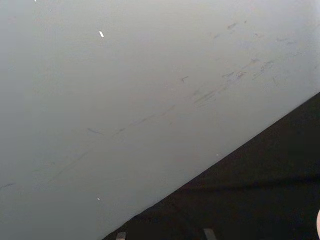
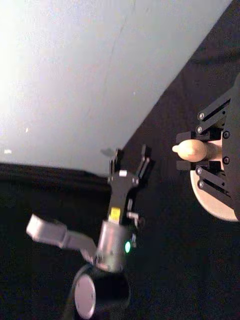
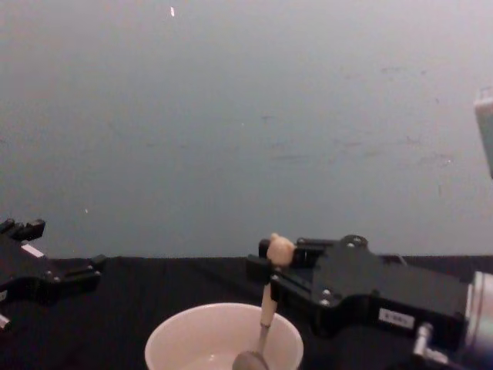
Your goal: Pick up the stirring spoon with one hand, stir inside the cup, then place it back in its original position.
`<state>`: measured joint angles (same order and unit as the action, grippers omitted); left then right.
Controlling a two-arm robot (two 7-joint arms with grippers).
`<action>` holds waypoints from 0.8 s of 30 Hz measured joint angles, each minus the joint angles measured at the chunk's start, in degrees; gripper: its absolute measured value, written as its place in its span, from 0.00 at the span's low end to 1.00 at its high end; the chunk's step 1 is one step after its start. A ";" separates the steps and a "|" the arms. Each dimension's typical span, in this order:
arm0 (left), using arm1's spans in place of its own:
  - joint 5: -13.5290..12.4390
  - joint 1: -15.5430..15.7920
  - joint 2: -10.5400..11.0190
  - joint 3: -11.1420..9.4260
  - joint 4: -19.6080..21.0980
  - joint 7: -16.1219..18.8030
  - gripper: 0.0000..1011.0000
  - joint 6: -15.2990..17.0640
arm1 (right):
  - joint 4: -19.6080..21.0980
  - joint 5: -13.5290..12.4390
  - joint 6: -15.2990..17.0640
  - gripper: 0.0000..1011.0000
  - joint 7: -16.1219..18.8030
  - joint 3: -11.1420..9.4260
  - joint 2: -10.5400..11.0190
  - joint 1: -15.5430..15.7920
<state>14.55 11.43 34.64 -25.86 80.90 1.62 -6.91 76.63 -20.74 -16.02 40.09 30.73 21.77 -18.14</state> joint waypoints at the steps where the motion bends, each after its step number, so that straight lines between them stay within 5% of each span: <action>1: 0.00 0.00 0.00 0.00 0.00 0.00 0.99 0.00 | 0.34 -0.08 -0.02 0.20 0.29 0.13 0.26 0.19; 11: 0.00 0.00 0.00 0.00 0.00 0.00 0.99 0.00 | 2.45 -0.80 0.08 0.20 2.29 2.45 1.15 1.18; 24: 0.00 0.00 0.00 0.00 0.00 0.00 0.99 0.00 | -1.54 0.36 0.19 0.20 -1.46 3.43 -3.31 -1.59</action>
<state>14.55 11.43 34.65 -25.86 80.90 1.62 -6.91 75.09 -20.38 -15.83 38.63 34.16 18.46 -19.73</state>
